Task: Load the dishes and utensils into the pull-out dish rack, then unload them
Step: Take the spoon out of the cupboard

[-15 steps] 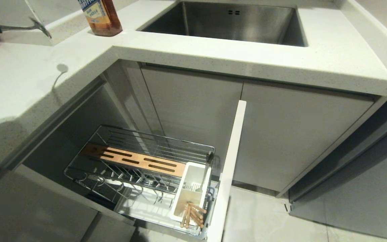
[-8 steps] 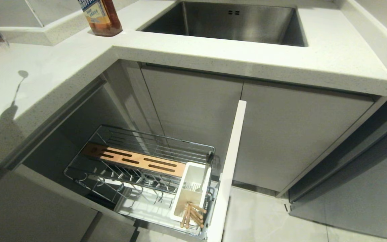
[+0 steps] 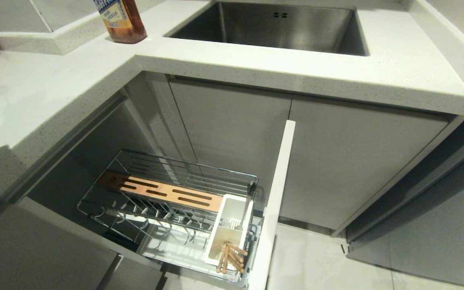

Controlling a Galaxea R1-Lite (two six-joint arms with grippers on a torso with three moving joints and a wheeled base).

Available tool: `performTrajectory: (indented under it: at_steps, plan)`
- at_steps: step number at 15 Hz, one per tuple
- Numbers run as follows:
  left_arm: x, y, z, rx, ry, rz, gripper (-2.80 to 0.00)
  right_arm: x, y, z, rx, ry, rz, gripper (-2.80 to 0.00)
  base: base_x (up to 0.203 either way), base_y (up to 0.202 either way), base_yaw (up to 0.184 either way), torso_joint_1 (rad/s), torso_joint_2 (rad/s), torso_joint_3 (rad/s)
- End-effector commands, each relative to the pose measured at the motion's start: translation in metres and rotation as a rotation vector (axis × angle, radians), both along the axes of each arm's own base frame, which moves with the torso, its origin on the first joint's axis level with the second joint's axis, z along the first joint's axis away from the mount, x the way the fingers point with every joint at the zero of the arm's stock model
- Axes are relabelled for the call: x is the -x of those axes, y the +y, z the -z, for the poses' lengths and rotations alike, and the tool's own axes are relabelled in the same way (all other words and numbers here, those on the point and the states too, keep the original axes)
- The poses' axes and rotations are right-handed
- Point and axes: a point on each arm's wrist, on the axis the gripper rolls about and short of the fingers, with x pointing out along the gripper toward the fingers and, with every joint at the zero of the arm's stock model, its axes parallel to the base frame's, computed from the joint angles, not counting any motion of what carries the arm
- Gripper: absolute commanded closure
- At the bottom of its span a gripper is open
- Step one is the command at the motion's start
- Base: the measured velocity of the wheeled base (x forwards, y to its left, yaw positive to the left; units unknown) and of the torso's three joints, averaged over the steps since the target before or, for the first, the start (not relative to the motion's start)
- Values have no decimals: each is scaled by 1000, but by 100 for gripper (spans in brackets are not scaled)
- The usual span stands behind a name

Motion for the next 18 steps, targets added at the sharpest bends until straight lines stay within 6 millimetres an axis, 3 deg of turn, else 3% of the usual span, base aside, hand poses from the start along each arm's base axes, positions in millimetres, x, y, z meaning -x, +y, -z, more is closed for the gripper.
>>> performTrajectory:
  at_steps: [1, 12, 18]
  plan:
    - [1, 2, 0, -1, -3, -29, 0, 0, 0, 0, 0, 0, 0, 0, 0, 0, 0, 0, 0, 0]
    - [-4, 15, 17, 122, -36, -286, 0, 0, 0, 0, 0, 0, 0, 0, 0, 0, 0, 0, 0, 0]
    - [-24, 17, 33, 152, -124, -353, 0, 0, 0, 0, 0, 0, 0, 0, 0, 0, 0, 0, 0, 0]
